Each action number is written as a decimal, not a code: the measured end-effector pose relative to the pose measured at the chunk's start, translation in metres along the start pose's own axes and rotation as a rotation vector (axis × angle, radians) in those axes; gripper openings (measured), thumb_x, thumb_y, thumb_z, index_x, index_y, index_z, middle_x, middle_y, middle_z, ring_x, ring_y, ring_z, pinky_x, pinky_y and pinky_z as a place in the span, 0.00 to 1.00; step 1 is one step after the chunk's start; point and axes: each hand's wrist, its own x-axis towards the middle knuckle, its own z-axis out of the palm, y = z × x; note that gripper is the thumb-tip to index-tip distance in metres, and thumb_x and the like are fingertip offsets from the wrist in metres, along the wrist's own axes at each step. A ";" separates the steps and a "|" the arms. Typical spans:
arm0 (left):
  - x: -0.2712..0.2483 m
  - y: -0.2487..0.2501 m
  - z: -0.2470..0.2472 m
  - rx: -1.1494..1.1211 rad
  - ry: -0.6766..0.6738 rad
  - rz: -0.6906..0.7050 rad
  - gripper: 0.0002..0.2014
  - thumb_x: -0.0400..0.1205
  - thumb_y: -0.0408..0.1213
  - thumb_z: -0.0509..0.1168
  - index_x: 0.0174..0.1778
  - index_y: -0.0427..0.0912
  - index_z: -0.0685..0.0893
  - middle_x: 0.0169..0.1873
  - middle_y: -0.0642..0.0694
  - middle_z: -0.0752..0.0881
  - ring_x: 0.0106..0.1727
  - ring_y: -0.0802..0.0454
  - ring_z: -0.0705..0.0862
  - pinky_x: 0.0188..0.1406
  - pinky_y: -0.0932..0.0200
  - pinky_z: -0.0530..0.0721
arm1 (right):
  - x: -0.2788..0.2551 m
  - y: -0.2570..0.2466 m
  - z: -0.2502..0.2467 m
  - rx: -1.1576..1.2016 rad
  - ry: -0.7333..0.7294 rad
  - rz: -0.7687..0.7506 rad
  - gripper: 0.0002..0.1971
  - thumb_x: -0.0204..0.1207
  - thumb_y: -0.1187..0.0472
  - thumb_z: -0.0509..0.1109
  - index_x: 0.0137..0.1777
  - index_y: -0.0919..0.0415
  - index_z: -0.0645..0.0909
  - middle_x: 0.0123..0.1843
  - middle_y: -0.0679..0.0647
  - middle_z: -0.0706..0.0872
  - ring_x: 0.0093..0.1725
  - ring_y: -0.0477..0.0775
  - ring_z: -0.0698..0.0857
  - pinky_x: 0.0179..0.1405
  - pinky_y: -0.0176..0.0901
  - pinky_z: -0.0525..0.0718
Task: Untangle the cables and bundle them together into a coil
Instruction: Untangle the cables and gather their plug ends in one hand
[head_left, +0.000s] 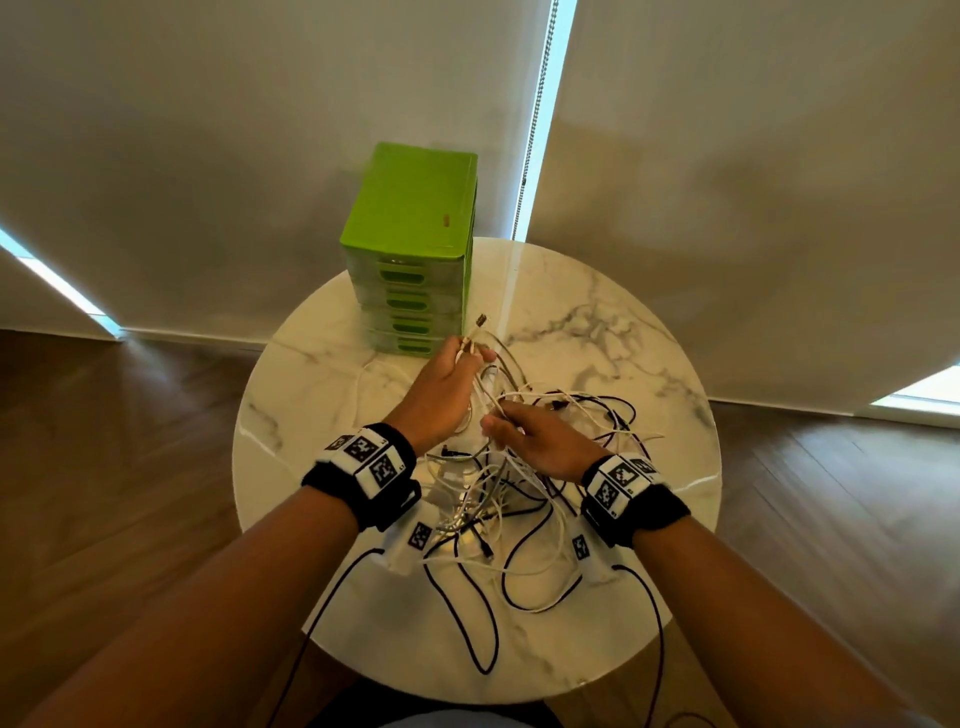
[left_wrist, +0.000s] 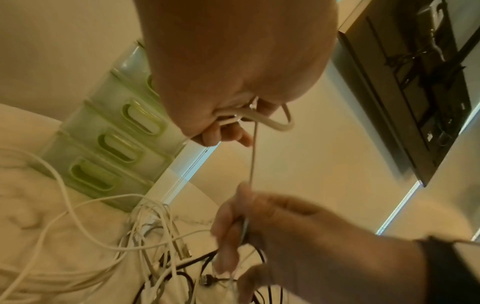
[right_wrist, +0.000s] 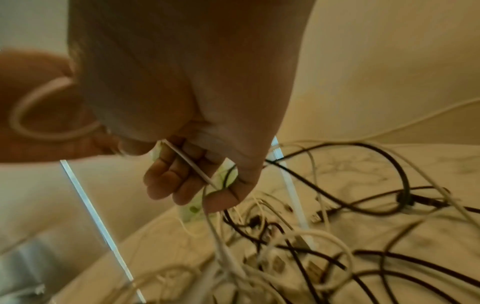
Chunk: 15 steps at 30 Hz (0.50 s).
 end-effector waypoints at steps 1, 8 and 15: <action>-0.003 0.003 -0.002 -0.015 0.022 0.021 0.15 0.91 0.38 0.52 0.56 0.39 0.84 0.43 0.55 0.83 0.40 0.68 0.79 0.44 0.71 0.73 | 0.002 0.007 0.005 -0.010 0.006 -0.005 0.15 0.90 0.47 0.58 0.50 0.54 0.81 0.43 0.50 0.88 0.44 0.44 0.85 0.48 0.38 0.80; 0.000 0.011 -0.037 -0.401 0.085 0.134 0.10 0.91 0.30 0.47 0.46 0.42 0.69 0.27 0.51 0.72 0.30 0.51 0.75 0.34 0.60 0.77 | 0.009 0.017 0.000 -0.044 0.058 -0.038 0.18 0.92 0.51 0.53 0.43 0.53 0.78 0.36 0.46 0.81 0.35 0.39 0.78 0.40 0.31 0.73; 0.006 0.033 -0.085 -0.728 0.283 0.219 0.11 0.89 0.31 0.52 0.41 0.47 0.71 0.24 0.57 0.67 0.24 0.60 0.65 0.27 0.66 0.67 | 0.016 0.039 -0.019 -0.257 -0.022 0.075 0.31 0.84 0.33 0.45 0.50 0.58 0.80 0.42 0.55 0.86 0.43 0.57 0.84 0.51 0.56 0.81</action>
